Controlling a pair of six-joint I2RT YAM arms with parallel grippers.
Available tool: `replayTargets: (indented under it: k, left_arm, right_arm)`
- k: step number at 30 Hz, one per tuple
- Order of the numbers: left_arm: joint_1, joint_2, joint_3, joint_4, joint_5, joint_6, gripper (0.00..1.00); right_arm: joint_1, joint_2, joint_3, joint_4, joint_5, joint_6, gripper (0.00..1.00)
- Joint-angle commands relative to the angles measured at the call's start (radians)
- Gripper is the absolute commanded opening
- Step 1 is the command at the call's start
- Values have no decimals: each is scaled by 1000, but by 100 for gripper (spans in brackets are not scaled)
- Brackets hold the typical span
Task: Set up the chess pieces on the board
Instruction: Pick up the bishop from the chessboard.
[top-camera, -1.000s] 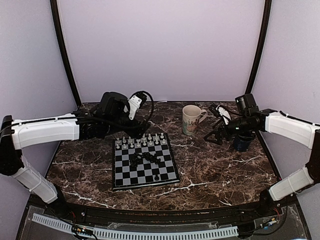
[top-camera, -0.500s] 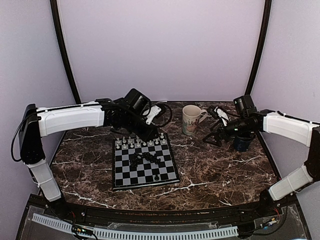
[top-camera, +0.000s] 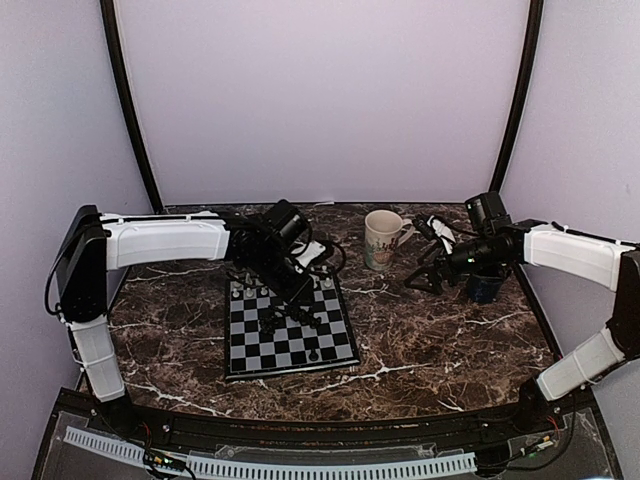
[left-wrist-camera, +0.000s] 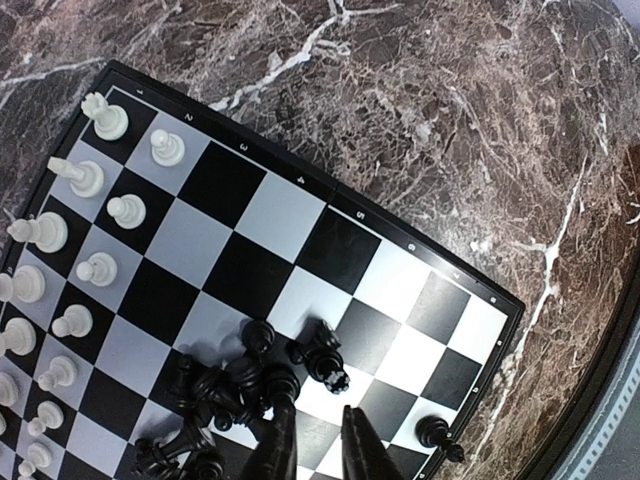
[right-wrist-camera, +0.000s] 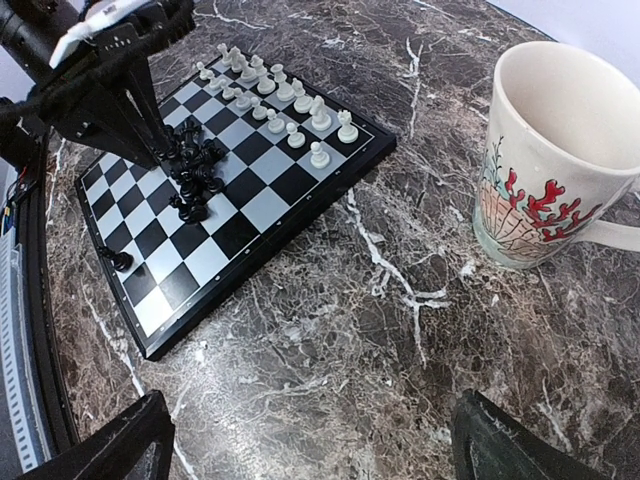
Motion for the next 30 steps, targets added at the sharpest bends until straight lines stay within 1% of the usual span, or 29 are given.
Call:
replayTargets:
  k: [1,10,14,23,27,30]
  left_arm:
    - [-6,27,23,-22,7,-16,18]
    - [-15,80,47,-56,-30,-9,16]
    - [-22,84,53,-78,-23,3,20]
    - [-37,85,57,-122,-54,25,19]
    - [-41,92,58,-127,-73,32,25]
    - [-46,100,62,-133,-85,39,25]
  right_arm:
    - [-5,12,-9,15,-14,-17,96]
    - [-4,18,-12,11,-11,-24,96]
    - [-5,25,-13,8,-10,-26,97]
    - [-5,37,-7,2,-18,-30,96]
    - [-5,38,-8,1,-20,-30,97]
    - [-5,40,-9,0,-21,-30,96]
